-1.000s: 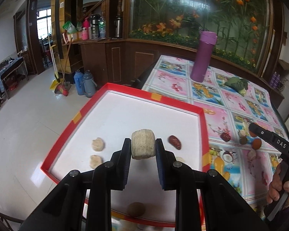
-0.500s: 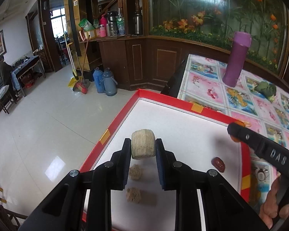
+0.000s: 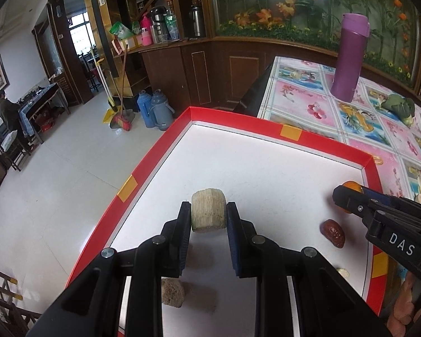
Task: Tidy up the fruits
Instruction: 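Carry the orange into the red-rimmed tray and release while the left tool releases its cake, then move both tools back over the fruit on the tablecloth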
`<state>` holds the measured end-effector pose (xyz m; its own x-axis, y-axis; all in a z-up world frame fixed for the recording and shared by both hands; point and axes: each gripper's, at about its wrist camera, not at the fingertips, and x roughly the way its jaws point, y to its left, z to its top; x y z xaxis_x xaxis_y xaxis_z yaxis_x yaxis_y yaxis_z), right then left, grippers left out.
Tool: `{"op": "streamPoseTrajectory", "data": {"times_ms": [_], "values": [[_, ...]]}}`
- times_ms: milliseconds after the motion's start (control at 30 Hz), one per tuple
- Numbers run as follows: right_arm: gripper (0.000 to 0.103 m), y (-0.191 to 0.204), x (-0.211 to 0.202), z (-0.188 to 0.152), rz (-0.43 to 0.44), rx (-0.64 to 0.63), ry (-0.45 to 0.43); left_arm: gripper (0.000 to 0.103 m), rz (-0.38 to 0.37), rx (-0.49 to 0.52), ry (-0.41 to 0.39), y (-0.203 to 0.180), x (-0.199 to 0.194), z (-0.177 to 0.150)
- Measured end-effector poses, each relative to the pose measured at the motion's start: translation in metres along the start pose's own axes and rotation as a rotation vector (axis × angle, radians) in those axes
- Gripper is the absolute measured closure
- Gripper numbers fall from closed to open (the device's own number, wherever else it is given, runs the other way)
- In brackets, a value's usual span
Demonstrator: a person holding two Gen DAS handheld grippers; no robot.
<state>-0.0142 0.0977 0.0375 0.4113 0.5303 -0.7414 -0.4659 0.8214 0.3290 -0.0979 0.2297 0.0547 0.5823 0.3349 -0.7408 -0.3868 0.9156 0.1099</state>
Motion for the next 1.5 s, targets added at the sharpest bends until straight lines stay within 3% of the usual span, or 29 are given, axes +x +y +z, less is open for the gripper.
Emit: {"op": "streamPoseTrajectory", "data": {"times_ms": [533,733,767,933,1067,1300,1500], "values": [[0.069,0.005,0.004,-0.001,0.002,-0.028,0.027,0.079,0.03,0.023,0.062,-0.002,0.008,-0.005],[0.054,-0.001,-0.004,0.002,0.053,0.012,0.017,0.062,0.044,0.027,0.07,-0.004,0.007,-0.006],[0.054,-0.003,-0.007,0.003,0.065,0.025,0.006,0.057,0.049,0.027,0.068,-0.004,0.006,-0.006],[0.053,-0.014,-0.021,0.009,0.081,0.071,-0.046,0.053,0.056,0.019,0.067,-0.004,0.002,-0.006],[0.052,-0.021,-0.026,0.012,0.078,0.091,-0.054,0.038,0.063,0.009,0.061,-0.005,-0.003,-0.006],[0.052,-0.027,-0.036,0.011,0.068,0.09,-0.062,0.036,0.028,-0.016,0.052,-0.01,-0.019,-0.009],[0.052,-0.036,-0.057,0.011,0.061,0.097,-0.1,0.026,0.014,0.005,0.031,-0.029,-0.032,-0.012]]}}
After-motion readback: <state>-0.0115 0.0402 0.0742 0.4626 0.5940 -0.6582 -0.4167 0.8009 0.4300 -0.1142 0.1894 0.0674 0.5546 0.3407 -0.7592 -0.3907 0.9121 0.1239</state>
